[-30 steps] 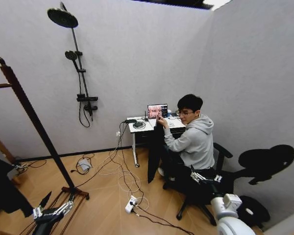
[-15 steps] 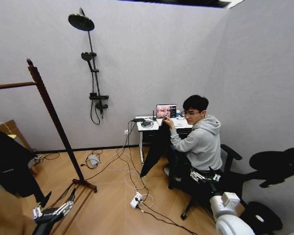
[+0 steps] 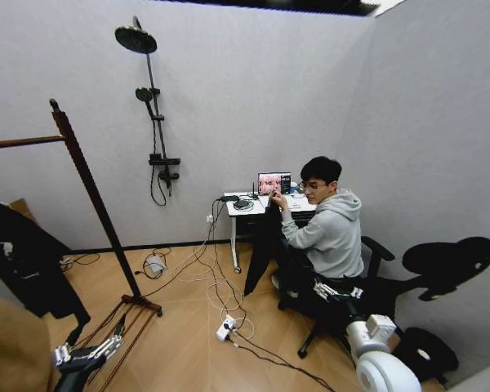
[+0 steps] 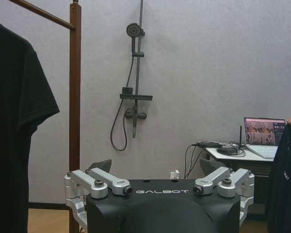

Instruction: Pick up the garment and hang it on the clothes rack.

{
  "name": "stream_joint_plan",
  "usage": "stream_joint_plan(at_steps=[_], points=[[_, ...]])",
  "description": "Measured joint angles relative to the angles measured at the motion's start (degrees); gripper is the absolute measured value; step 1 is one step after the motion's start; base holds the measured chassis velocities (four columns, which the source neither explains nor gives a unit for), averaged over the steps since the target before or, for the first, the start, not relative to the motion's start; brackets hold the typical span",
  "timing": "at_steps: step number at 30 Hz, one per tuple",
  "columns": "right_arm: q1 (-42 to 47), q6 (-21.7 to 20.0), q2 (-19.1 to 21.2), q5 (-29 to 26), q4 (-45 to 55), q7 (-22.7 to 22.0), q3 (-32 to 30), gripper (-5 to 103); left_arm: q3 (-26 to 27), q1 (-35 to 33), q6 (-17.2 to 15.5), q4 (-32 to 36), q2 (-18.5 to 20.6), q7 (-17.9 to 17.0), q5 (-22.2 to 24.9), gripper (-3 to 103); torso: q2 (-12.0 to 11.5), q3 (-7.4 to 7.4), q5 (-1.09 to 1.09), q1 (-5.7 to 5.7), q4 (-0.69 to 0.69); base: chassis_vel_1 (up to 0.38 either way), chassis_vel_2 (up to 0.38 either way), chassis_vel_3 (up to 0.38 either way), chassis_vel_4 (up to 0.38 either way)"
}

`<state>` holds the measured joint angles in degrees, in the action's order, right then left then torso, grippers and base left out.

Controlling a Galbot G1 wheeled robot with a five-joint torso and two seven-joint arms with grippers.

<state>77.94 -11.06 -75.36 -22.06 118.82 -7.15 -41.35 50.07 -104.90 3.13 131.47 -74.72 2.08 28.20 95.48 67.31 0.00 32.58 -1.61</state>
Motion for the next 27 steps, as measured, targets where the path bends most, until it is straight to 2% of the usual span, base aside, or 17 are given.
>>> stream_joint_plan(at_steps=[5,27], points=[[-1.63,0.06,-0.46,1.75,-1.85,1.59,0.53,100,0.00,0.00,0.00,0.00,0.00,0.00,0.00,100,0.00,0.00,0.00,0.01,-0.02,0.020,-0.025,-0.021,0.031],[-2.74,-0.26,1.64,0.93,-2.97,2.98,1.93,100,0.00,0.00,0.00,0.00,0.00,0.00,0.00,100,-0.01,0.00,0.00,0.01,-0.01,0.048,-0.051,-0.049,0.052]])
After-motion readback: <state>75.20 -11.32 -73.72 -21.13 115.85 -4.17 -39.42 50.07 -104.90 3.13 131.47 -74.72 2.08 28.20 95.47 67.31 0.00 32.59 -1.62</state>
